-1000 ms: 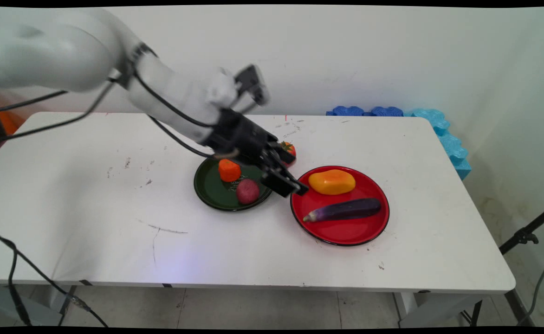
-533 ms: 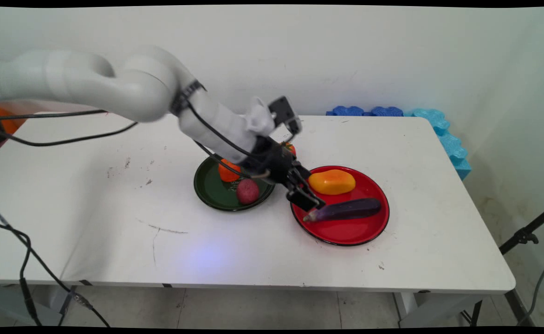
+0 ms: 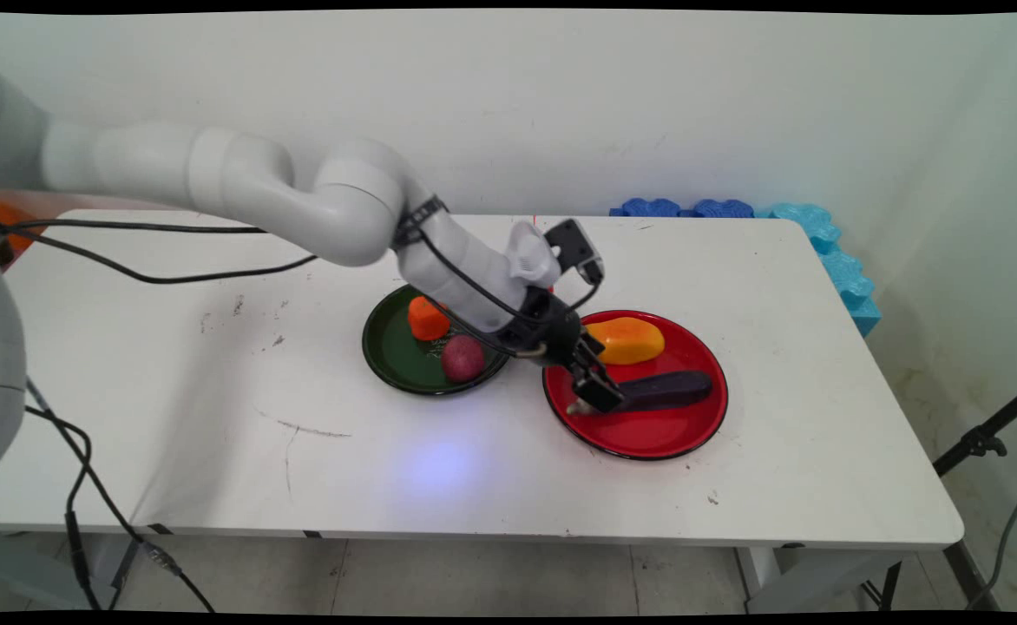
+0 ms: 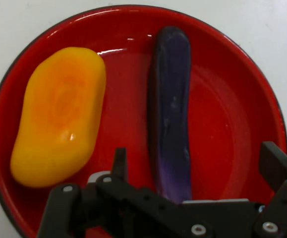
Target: Pick up the eggplant from the red plate, then place the picked object on the table
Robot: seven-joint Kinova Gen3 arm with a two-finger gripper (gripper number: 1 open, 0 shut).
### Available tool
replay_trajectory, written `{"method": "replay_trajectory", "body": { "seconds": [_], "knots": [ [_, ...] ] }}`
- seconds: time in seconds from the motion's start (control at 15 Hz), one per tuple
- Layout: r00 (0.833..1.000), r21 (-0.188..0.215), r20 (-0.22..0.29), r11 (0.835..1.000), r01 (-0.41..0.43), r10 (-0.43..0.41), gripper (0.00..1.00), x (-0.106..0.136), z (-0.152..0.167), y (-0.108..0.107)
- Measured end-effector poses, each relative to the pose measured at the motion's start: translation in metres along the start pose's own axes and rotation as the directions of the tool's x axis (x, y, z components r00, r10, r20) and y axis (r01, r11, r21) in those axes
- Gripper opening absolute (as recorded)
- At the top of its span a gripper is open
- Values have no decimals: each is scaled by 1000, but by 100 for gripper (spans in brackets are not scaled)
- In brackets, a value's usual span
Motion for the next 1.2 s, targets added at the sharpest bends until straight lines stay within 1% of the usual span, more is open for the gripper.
{"method": "replay_trajectory", "body": {
  "seconds": [0.33, 0.6, 0.67, 0.93, 1.2],
  "knots": [
    [1000, -12, 18, 1000, 11, -11, 100, 2, 31, -6],
    [1000, -23, 23, 1000, 6, -5, 100, 6, 44, -8],
    [1000, -25, 23, 1000, 3, -2, 0, 7, 46, -8],
    [999, -39, 22, 999, -28, 29, 0, 11, 50, -8],
    [995, -49, 22, 995, -92, 93, 0, 16, 36, -5]
  ]
}}
